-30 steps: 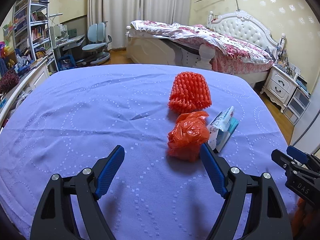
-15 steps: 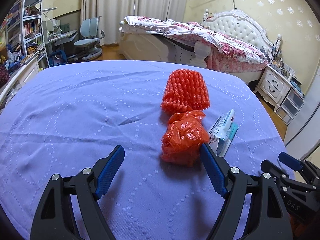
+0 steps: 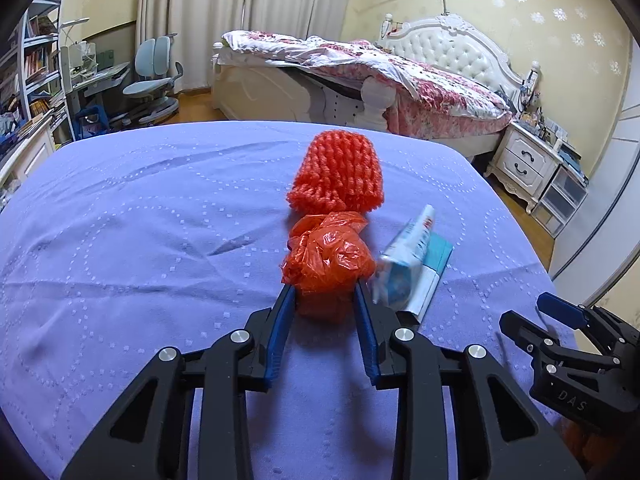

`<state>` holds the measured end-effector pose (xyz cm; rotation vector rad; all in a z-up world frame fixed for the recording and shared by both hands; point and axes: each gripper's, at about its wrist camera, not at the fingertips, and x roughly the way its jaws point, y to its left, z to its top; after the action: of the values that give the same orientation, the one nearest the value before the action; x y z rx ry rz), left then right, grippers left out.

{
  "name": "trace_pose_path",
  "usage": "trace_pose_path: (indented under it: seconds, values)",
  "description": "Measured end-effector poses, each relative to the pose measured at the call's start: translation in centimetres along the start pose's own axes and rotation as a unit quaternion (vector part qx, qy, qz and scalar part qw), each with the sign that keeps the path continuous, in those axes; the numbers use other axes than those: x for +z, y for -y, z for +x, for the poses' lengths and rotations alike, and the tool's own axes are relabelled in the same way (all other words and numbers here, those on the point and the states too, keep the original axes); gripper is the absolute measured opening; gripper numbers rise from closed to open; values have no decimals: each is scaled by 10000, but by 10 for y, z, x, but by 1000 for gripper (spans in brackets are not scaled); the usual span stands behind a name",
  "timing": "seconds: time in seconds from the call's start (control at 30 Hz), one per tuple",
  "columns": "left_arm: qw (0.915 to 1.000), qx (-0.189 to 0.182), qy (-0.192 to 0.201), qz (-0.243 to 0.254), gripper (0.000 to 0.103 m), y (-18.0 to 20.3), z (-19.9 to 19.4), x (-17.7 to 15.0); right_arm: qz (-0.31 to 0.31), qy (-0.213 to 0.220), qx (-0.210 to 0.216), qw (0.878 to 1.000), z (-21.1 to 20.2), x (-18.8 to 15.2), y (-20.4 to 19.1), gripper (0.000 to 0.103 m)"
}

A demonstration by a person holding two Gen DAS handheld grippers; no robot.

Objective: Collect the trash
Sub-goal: 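Grasp the red plastic bag with the left tool while the right tool grasps the teal-and-white tube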

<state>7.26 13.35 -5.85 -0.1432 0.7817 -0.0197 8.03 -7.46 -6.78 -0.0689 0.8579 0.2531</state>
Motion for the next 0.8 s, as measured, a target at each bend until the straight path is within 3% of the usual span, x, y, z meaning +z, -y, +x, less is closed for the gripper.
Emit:
trace_pose_path:
  seconds: [0.37,0.8]
  values:
    - [9987,399,51,-300,32,-42,-14,-5,-86,-22,146,9999,9,6,-14,66]
    - [9980,416,60,-464,32,-61,-18,-7,-50,-4,340,9994,22,28,-54,66]
